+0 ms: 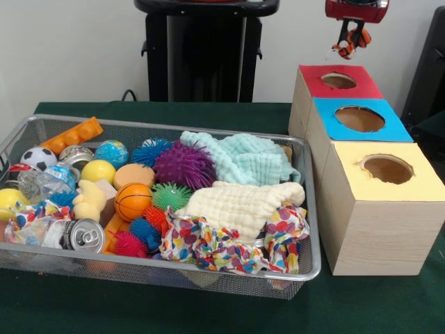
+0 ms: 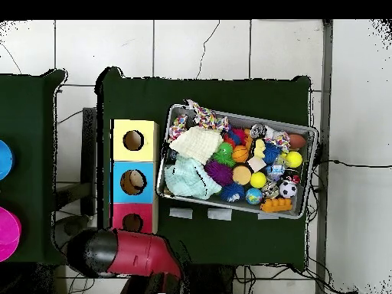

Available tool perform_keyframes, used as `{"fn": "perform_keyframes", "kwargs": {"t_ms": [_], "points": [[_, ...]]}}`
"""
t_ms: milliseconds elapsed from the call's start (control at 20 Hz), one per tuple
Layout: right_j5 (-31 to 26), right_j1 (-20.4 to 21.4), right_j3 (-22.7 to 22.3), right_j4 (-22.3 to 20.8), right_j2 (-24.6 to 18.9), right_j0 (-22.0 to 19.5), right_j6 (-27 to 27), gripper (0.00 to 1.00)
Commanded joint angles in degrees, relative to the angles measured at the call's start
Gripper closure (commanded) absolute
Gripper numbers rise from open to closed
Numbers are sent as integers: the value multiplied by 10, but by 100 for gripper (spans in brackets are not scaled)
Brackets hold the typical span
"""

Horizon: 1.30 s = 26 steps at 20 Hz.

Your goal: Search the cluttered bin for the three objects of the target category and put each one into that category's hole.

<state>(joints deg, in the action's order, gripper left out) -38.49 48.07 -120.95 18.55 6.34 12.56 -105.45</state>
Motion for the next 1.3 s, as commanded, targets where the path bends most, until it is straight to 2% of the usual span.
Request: {"fn": "perform_keyframes", "kwargs": {"t_ms": [50,500,750,950,1300], "points": [[81,41,-22,-27,46,49,-155,100],[59,42,-12,-17,58,38,-120,100],[84,33,-15,-17,52,15,-97,100],[113,12,-5,-30,48,-12,-73,100],[162,-31,20,-53,34,-43,-62,100]]}}
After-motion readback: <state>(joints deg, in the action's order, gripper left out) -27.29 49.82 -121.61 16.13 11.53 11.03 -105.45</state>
